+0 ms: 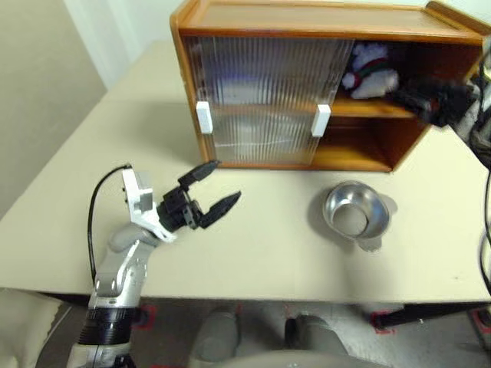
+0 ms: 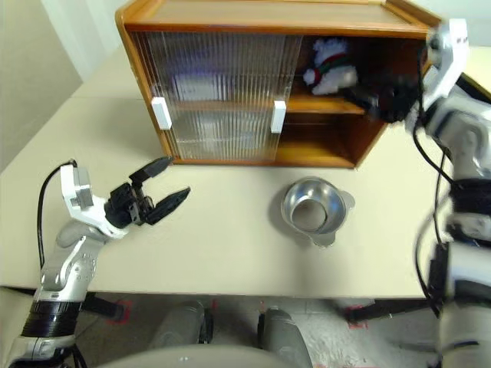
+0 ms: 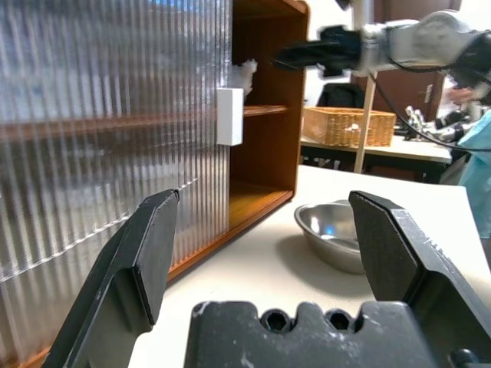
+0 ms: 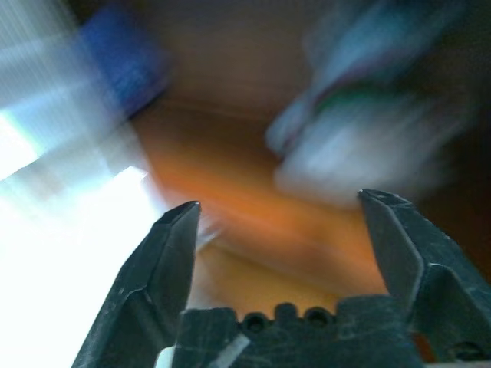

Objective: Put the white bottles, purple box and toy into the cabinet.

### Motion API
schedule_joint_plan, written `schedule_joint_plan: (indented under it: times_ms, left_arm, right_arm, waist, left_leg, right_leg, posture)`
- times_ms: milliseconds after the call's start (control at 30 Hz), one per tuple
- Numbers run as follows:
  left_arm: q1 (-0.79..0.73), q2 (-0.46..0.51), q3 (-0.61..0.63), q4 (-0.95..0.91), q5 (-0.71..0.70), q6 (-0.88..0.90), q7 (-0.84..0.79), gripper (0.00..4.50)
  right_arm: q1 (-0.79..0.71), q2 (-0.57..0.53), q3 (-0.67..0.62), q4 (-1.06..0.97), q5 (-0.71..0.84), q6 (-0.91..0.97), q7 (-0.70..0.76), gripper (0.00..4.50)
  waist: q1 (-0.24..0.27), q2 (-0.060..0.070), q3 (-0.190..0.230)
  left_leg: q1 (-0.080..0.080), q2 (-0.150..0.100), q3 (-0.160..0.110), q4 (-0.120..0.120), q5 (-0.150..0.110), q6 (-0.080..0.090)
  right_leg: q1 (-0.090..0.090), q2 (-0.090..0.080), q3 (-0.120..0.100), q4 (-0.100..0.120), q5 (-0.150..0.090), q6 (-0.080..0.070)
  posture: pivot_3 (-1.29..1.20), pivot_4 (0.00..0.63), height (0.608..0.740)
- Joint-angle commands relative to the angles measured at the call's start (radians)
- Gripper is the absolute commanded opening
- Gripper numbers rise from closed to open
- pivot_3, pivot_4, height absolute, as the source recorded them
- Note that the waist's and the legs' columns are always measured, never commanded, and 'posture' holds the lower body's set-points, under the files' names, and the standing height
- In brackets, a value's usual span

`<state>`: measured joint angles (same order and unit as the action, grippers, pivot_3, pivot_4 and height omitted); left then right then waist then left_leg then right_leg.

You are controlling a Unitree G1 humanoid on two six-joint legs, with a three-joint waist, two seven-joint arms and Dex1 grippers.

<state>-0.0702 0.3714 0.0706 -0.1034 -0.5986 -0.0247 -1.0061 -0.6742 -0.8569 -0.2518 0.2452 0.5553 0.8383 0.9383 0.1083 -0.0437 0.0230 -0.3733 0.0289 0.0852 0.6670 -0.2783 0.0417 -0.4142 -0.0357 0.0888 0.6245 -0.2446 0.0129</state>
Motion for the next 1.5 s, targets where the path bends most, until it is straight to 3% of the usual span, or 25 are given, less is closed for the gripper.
schedule_joint_plan:
  times_ms: [33,233,433,733,1233,1333,1500]
  left_arm:
    - [0.004,0.003,-0.005,-0.008,0.004,0.007,-0.006,4.5]
    - [-0.005,0.0,-0.02,-0.007,0.002,0.013,-0.019,4.5]
    - [-0.009,-0.001,-0.023,-0.006,-0.001,0.022,-0.024,4.5]
    - [-0.012,-0.003,-0.023,0.002,0.008,0.026,-0.022,4.5]
    - [-0.024,0.004,-0.01,0.016,0.008,0.026,-0.026,4.5]
    - [-0.024,0.007,-0.01,0.017,0.011,0.027,-0.027,4.5]
    - [-0.023,0.009,-0.01,0.018,0.013,0.026,-0.026,4.5]
  right_arm:
    - [0.07,-0.059,-0.031,-0.074,0.091,0.157,0.06,4.45]
    - [0.234,-0.069,-0.088,-0.06,0.111,0.235,0.017,4.45]
    - [0.264,-0.004,-0.167,0.055,0.057,0.135,-0.125,4.45]
    - [0.337,0.117,-0.218,0.092,0.034,0.172,-0.31,4.45]
    - [0.378,0.21,-0.279,0.057,0.152,0.392,-0.352,4.45]
    - [0.372,0.236,-0.301,0.044,0.177,0.415,-0.366,3.83]
    - [0.367,0.245,-0.313,0.033,0.199,0.435,-0.378,2.0]
  waist:
    - [0.003,0.0,0.0]
    - [0.003,0.0,0.0]
    - [-0.007,0.0,0.0]
    - [-0.01,0.001,-0.002]
    - [-0.011,0.001,-0.002]
    - [-0.012,0.001,-0.002]
    - [-0.012,0.001,-0.002]
  left_leg:
    - [0.0,0.0,0.0,0.0,0.0,0.0]
    - [0.001,0.0,0.0,0.006,0.0,0.0]
    - [0.0,0.0,0.001,0.013,0.001,0.002]
    - [0.001,0.0,0.002,0.013,0.001,0.002]
    - [0.001,0.0,0.002,0.013,0.001,0.002]
    - [0.001,0.0,0.002,0.013,0.001,0.002]
    - [0.001,0.0,0.002,0.013,0.001,0.002]
  right_leg:
    - [0.0,0.0,0.0,0.0,0.0,0.0]
    - [0.003,0.004,-0.001,0.001,0.0,0.0]
    - [0.004,0.004,0.0,0.001,-0.001,0.006]
    - [0.005,0.005,0.002,0.002,0.001,0.004]
    - [0.005,0.005,0.002,0.001,0.0,0.006]
    - [0.005,0.005,0.002,0.001,-0.001,0.007]
    - [0.005,0.005,0.002,0.001,-0.001,0.007]
  posture:
    - [0.2,0.0,0.74]
    - [0.19,0.0,0.74]
    - [0.18,0.0,0.74]
    - [0.18,0.0,0.74]
    - [0.19,0.0,0.74]
    - [0.18,0.0,0.74]
    - [0.19,0.0,0.74]
